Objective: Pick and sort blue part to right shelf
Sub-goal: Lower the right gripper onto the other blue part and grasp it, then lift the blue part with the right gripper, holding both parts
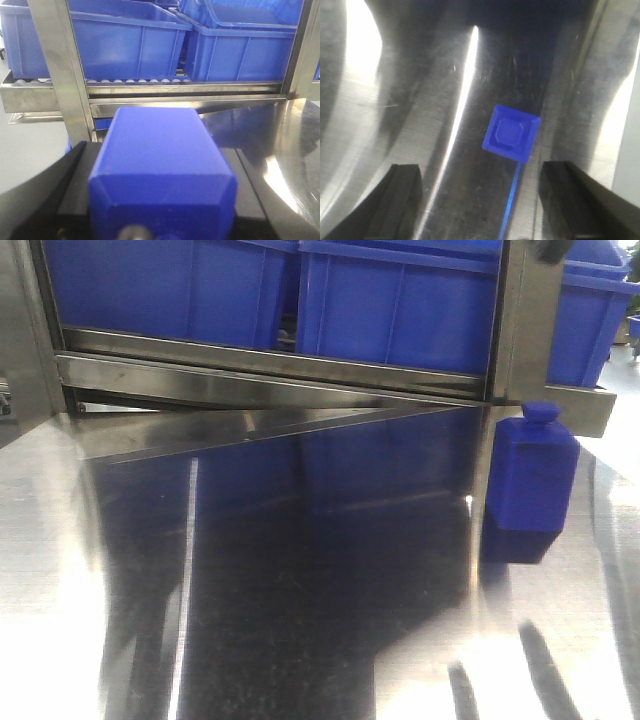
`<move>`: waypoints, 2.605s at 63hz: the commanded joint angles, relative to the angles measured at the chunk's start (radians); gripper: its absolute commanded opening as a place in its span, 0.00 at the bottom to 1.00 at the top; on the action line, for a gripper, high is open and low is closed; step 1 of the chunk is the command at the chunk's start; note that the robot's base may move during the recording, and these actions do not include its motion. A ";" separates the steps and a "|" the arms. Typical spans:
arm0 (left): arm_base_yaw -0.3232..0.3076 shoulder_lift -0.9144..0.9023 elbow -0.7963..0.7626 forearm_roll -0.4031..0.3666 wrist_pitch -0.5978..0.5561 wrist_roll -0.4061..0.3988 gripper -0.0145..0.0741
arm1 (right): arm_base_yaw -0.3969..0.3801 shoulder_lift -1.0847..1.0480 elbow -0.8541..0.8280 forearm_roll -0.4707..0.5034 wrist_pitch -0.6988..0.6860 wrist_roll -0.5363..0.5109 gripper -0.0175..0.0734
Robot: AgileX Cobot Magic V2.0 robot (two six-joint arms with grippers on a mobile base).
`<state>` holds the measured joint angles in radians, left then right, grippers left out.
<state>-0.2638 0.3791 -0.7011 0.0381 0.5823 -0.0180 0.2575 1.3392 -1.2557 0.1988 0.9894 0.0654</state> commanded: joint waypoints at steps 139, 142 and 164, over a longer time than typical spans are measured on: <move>-0.007 -0.396 0.151 0.159 -0.036 -0.100 0.52 | 0.070 -0.497 0.684 -0.420 -0.599 0.194 0.43; -0.007 -0.396 0.151 0.159 -0.034 -0.100 0.52 | 0.070 -0.562 0.726 -0.431 -0.599 0.194 0.43; -0.007 -0.396 0.151 0.159 -0.015 -0.100 0.52 | 0.070 -1.026 0.816 -0.445 -0.538 0.170 0.43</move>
<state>-0.2638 -0.0059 -0.5259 0.1957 0.6472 -0.1069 0.3296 0.3965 -0.4102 -0.2235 0.5113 0.2575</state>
